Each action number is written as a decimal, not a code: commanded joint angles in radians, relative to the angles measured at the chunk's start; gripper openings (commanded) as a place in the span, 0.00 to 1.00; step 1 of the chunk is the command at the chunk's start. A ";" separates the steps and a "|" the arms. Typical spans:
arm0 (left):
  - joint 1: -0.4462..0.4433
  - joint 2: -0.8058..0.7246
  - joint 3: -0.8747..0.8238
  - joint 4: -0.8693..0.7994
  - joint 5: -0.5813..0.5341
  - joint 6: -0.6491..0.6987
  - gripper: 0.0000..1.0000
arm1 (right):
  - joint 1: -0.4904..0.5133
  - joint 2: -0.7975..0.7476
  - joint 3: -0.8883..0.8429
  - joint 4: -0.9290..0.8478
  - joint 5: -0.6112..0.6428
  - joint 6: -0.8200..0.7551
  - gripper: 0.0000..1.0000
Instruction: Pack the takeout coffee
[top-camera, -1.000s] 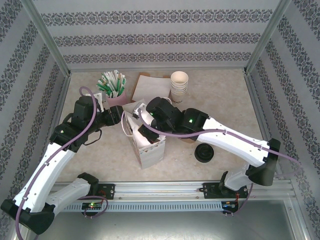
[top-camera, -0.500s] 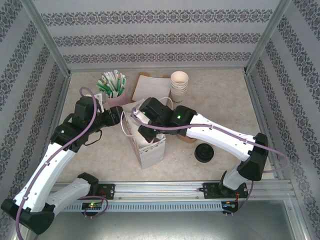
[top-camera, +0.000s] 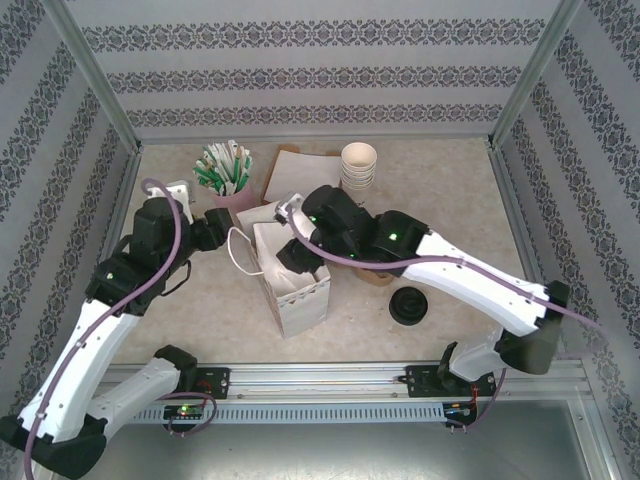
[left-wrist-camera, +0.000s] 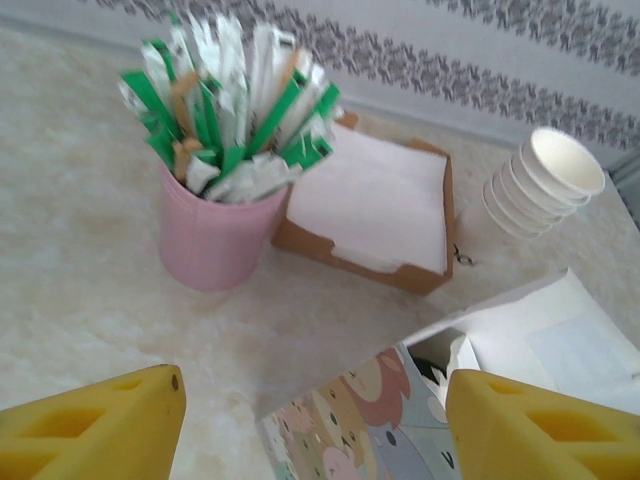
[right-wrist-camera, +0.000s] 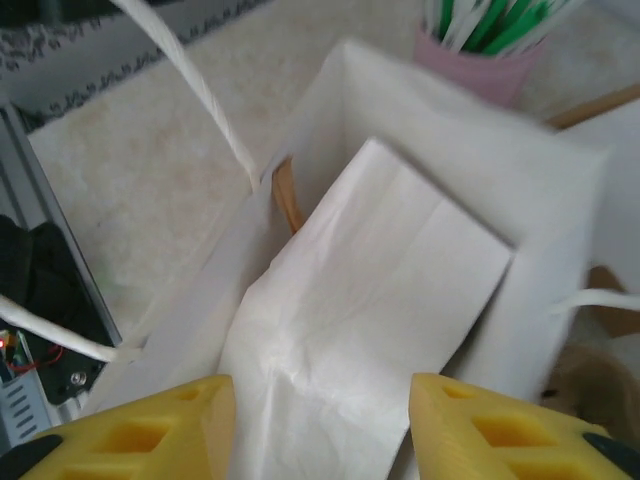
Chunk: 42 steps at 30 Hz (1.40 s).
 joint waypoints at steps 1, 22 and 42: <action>0.012 -0.039 0.012 0.058 -0.110 0.060 0.75 | -0.004 -0.094 -0.009 0.084 0.097 -0.026 0.54; 0.060 0.078 -0.641 0.993 -0.738 0.371 1.00 | -0.713 -0.668 -1.071 1.005 0.484 -0.073 0.98; 0.290 0.544 -0.798 1.568 -0.356 0.390 1.00 | -0.981 -0.030 -1.204 1.561 0.297 -0.059 0.98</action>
